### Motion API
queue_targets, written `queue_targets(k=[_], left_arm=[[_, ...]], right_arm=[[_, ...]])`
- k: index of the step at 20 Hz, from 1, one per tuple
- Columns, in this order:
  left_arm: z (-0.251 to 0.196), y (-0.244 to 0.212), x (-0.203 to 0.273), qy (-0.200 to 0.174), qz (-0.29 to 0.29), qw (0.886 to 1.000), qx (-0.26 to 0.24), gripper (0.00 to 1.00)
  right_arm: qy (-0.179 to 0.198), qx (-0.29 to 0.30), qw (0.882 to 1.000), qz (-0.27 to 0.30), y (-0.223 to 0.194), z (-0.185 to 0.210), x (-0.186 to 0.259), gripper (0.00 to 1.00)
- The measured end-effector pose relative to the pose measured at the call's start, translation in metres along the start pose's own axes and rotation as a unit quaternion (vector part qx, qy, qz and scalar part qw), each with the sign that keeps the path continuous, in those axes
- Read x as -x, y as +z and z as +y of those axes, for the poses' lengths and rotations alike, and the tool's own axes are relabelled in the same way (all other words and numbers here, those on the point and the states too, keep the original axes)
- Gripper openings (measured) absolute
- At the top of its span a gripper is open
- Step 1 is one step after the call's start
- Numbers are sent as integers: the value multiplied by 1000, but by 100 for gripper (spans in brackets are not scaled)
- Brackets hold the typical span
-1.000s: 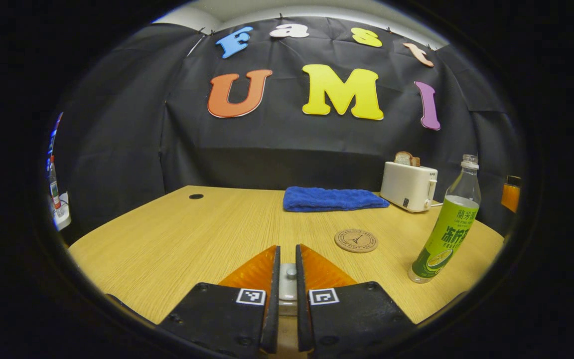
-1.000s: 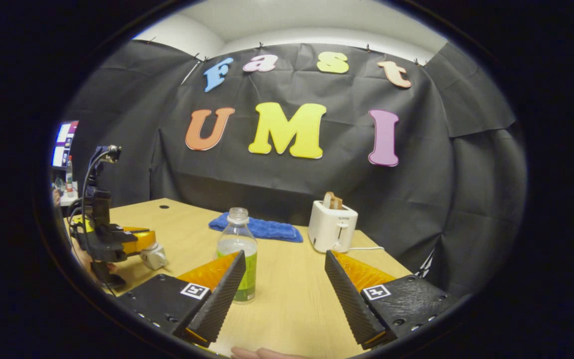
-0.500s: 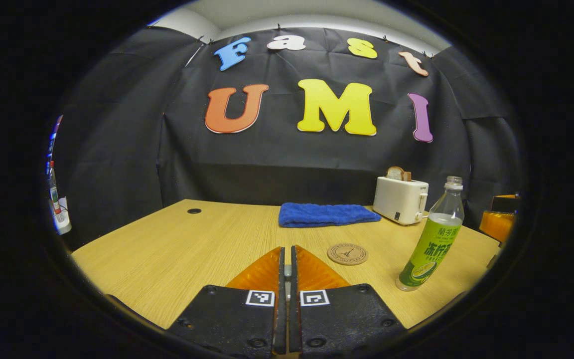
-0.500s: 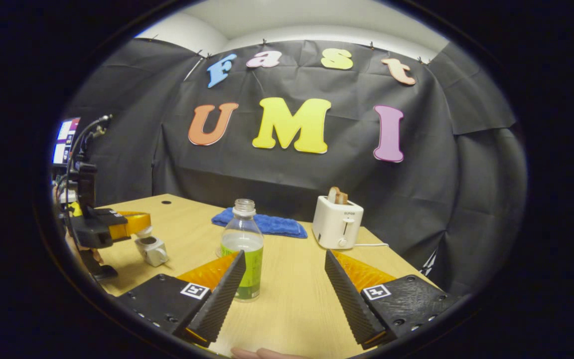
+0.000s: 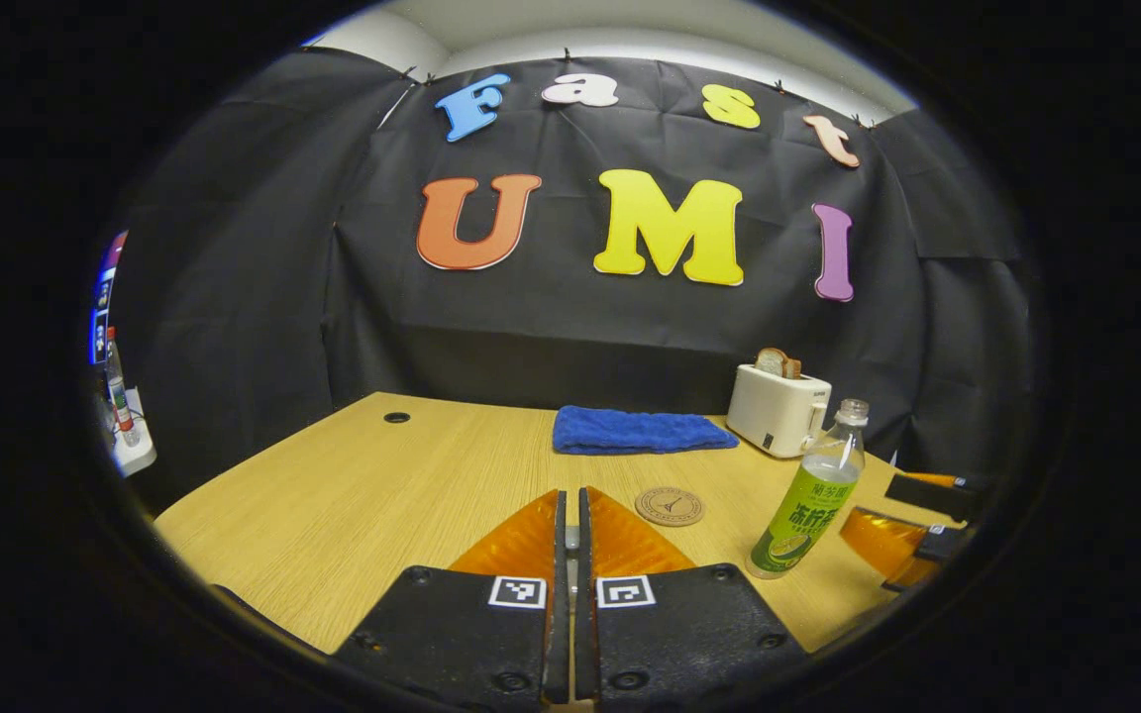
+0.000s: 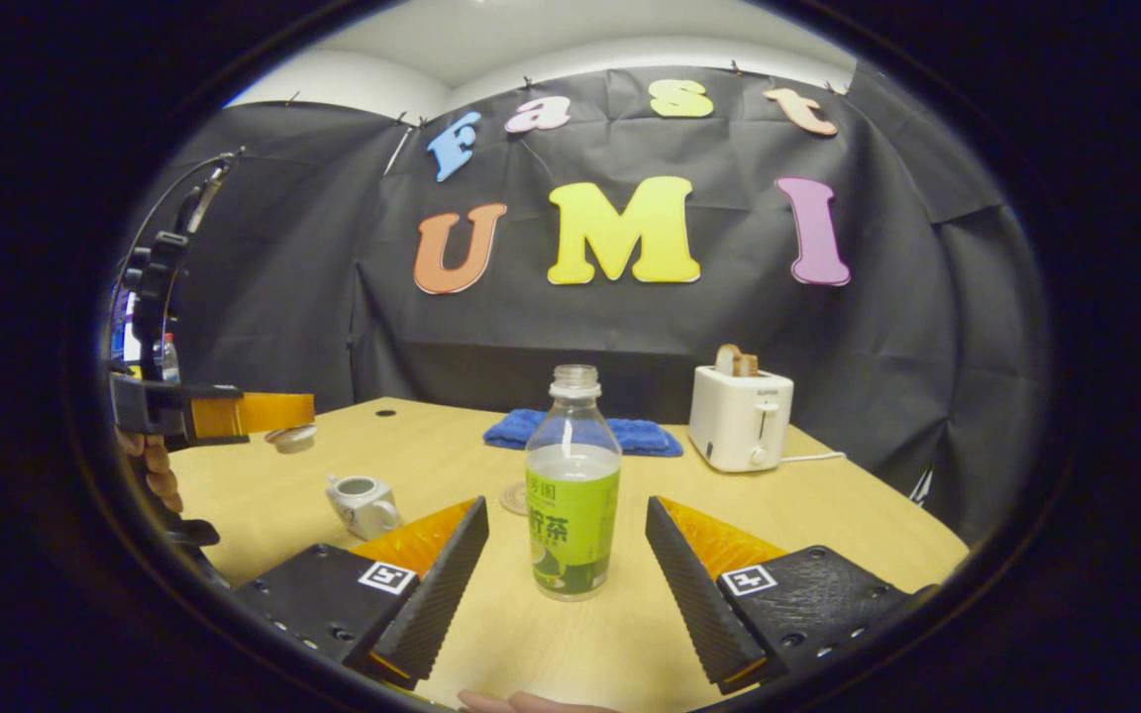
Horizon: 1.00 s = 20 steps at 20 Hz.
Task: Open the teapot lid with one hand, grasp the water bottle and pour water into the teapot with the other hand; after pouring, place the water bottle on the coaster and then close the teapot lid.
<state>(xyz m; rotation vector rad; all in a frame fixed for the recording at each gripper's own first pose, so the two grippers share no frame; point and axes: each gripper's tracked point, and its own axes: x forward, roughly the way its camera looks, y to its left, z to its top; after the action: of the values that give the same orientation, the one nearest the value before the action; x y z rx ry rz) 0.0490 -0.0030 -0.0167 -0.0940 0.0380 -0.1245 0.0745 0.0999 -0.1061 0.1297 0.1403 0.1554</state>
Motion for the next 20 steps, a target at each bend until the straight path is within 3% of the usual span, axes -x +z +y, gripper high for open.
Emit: queue_targets(k=[4,8,12,16,20], left_arm=[[2,19,23,2,-12,1000,19,5],[-1,18,42,1,4,1000,1,5],[-5,14,53,-26,9,999,-24,5],[7,8,51,-30,19,999,-23,5],[21,10,53,-27,21,999,-22,5]], right_arm=[[-8,-46,999,20,-24,3,-28,95],[-17,-75,996,46,-32,3,-49,95],[-29,-56,998,24,-27,6,-63,95],[-49,-45,998,13,-20,3,-71,77],[-65,2,998,16,-7,5,-67,73]])
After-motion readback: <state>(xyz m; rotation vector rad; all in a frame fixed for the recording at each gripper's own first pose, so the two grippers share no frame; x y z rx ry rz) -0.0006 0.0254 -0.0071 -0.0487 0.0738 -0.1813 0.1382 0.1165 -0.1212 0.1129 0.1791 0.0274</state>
